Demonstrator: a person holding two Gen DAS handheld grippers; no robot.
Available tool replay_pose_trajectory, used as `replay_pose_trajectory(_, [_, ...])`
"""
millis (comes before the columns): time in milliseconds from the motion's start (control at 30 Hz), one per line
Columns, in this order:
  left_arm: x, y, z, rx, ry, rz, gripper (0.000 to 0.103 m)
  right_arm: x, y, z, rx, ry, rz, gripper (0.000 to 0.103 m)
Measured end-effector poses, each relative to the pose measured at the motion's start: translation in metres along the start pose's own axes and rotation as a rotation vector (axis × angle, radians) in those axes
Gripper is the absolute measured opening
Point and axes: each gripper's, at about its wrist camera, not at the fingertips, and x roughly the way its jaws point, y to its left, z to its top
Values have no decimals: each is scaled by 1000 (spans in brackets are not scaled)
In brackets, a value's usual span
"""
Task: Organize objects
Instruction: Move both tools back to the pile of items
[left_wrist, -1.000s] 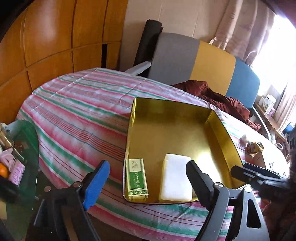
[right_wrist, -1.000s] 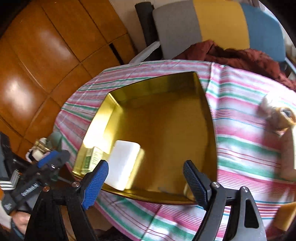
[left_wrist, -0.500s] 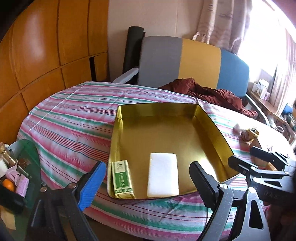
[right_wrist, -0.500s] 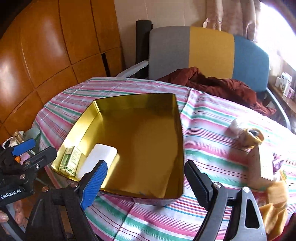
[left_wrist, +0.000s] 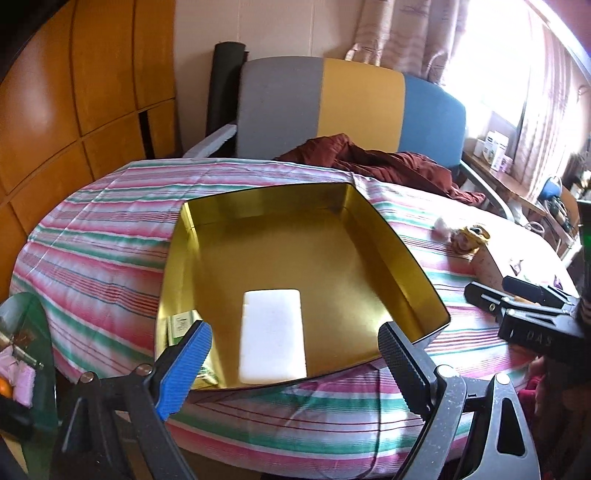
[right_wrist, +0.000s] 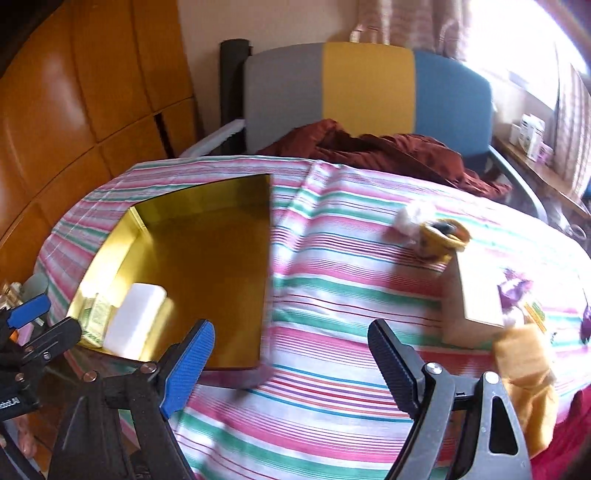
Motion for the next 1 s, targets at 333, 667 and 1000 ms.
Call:
replay_pose_trajectory(333, [13,-33,14,70,21,-67,92,-8,-80,5,125,10,-116,87])
replay_pose_trajectory(667, [28,-78,39,124,47,-179,96,-20,-177,32,229,-16,-253,87])
replay_pose_trajectory(1000, [63,-130,80,134,97,-264,96,-5,-246,26,392,-27,-289,87])
